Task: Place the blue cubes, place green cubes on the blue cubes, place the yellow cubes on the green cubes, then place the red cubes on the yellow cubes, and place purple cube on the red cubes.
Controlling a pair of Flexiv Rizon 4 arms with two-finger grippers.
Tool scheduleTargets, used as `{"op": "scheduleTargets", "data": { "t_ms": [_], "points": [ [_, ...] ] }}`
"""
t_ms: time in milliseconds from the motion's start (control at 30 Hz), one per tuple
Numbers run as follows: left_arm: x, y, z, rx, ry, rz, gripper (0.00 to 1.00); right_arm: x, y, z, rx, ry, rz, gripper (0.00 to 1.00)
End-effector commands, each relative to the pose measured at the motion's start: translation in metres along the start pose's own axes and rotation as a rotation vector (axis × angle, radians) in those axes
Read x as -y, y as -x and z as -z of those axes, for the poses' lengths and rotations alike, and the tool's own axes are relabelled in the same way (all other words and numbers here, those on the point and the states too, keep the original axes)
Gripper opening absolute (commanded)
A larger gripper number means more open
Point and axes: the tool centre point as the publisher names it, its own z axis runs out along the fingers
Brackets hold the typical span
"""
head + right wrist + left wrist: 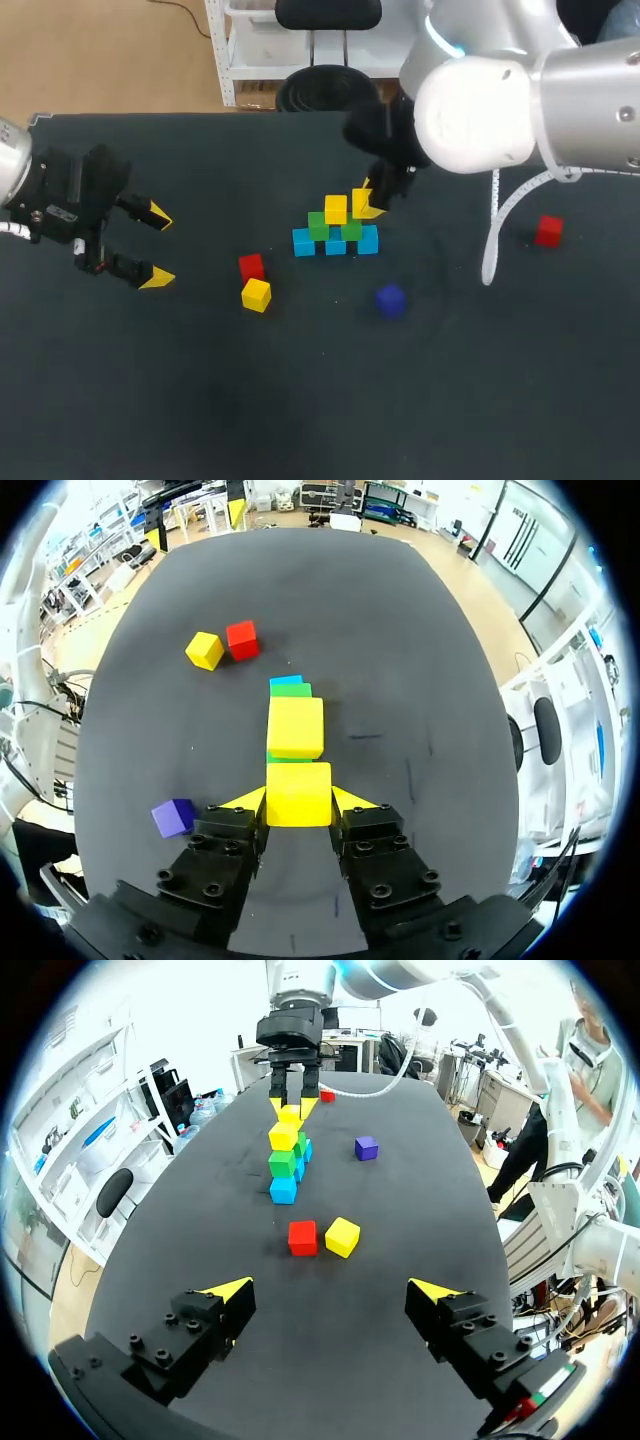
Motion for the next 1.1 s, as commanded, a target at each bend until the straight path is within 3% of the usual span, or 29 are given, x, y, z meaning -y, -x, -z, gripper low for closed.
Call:
{"op": "scheduleTargets", "data": {
  "t_ms": [33,1100],
  "points": [
    [-0.0011,-0.001,-0.0007,0.003,-0.001,-0.002,1.0,0.0027,0.0017,-0.0015,0.0,0.009,0.001,0.0],
    [-0.0011,-0.001,-0.0007,0.003,-0.001,-0.002,1.0,-0.0042,0.0014,-0.0069,0.003,0.023,-0.005,0.0]
  ]
}}
